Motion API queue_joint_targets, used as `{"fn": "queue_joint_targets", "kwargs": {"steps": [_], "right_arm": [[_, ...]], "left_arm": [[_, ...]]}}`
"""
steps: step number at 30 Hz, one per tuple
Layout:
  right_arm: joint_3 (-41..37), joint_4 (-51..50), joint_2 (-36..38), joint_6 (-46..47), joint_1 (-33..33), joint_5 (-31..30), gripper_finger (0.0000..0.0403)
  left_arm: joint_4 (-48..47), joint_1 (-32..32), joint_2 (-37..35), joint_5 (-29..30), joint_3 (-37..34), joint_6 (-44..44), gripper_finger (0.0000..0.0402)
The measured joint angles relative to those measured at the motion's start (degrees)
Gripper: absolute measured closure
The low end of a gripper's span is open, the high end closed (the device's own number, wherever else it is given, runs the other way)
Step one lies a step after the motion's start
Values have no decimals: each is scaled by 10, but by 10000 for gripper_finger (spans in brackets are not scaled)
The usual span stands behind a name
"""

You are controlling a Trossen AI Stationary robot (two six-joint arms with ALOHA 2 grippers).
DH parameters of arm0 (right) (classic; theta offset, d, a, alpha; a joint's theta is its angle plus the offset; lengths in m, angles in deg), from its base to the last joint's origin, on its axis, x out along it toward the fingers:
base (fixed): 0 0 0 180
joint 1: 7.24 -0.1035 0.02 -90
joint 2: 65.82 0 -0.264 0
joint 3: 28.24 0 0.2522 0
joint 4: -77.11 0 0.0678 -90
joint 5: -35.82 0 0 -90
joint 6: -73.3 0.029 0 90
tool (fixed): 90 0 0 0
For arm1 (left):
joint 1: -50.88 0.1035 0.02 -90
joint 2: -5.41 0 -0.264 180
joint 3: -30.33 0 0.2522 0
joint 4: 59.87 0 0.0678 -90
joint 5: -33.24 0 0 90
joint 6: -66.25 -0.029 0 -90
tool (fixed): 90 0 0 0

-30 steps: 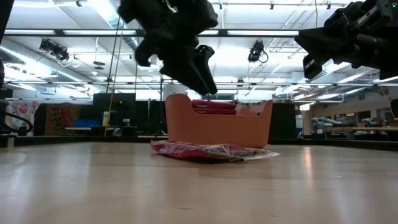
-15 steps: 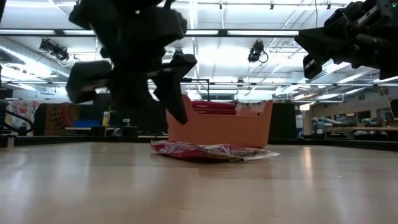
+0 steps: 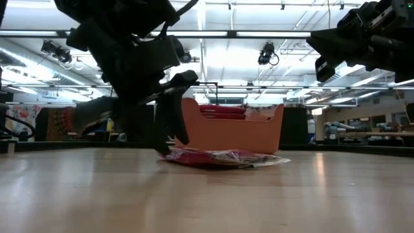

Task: Sort popcorn bags into baskets
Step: Put the red popcorn bag into the orange bin

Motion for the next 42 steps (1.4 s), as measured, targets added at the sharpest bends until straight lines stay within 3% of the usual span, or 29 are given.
{"fn": "queue_joint_targets", "kwargs": {"steps": [9,19,27,34,38,42], "right_arm": [[0,0,0,0,0,0,341],[0,0,0,0,0,0,341],[0,0,0,0,0,0,341],[0,-1,0,0,0,0,341],[0,1,-2,0,0,0,341],[0,-1,-4,0,0,0,341]], "left_arm": [[9,21,15,-2,-3,-1,260],[3,20,36,22,17,-8,388],[-79,22,-7,63,113,3,394],[-105,43,-36,193,200,-2,395],[-107,97,-33,231,218,18,392],[-135,190,-33,193,219,79,391]]}}
